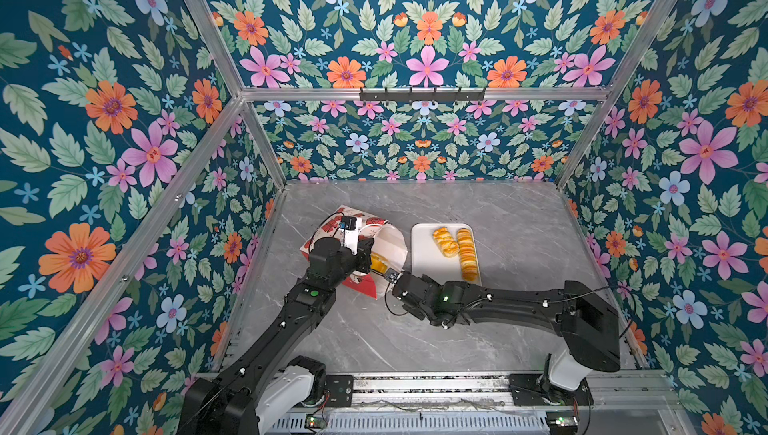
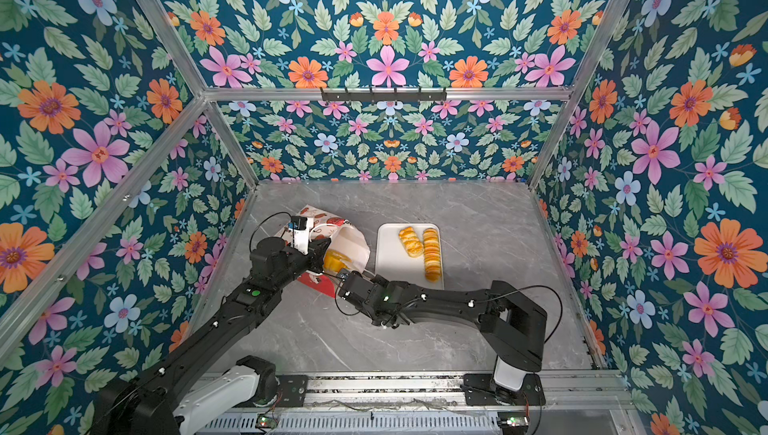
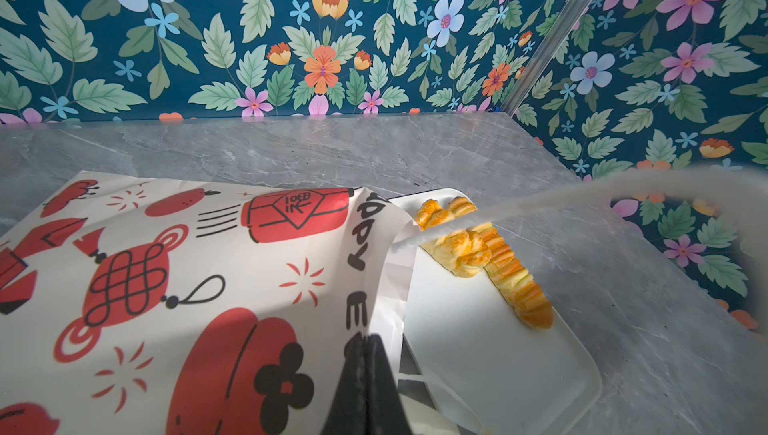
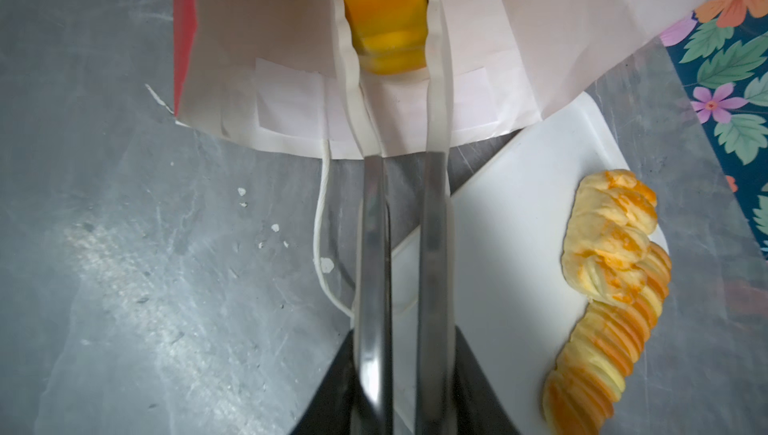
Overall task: Take the fake bread out of the paper bag
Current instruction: 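Pull the gripped yellow bun out of the bag toward the tray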
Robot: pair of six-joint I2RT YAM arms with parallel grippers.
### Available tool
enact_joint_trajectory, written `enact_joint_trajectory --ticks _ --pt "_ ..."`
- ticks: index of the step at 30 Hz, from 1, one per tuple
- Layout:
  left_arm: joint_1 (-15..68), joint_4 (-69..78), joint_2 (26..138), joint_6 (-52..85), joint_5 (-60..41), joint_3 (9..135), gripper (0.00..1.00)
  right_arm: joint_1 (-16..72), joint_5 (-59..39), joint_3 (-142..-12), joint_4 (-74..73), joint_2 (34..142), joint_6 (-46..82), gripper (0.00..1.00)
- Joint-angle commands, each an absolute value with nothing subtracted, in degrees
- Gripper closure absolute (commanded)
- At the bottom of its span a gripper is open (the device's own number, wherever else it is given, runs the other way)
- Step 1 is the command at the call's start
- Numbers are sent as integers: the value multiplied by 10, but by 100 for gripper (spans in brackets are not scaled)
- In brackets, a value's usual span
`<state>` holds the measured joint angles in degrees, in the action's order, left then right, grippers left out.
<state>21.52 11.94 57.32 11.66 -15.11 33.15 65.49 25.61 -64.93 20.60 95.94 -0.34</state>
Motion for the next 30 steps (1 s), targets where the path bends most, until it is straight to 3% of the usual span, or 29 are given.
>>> enact_joint_trajectory --ticks 1,30 --pt "215 137 572 116 -141 333 100 642 206 -643 220 920 42 75" --pt "215 166 566 118 -62 309 100 422 -170 -458 213 629 317 74"
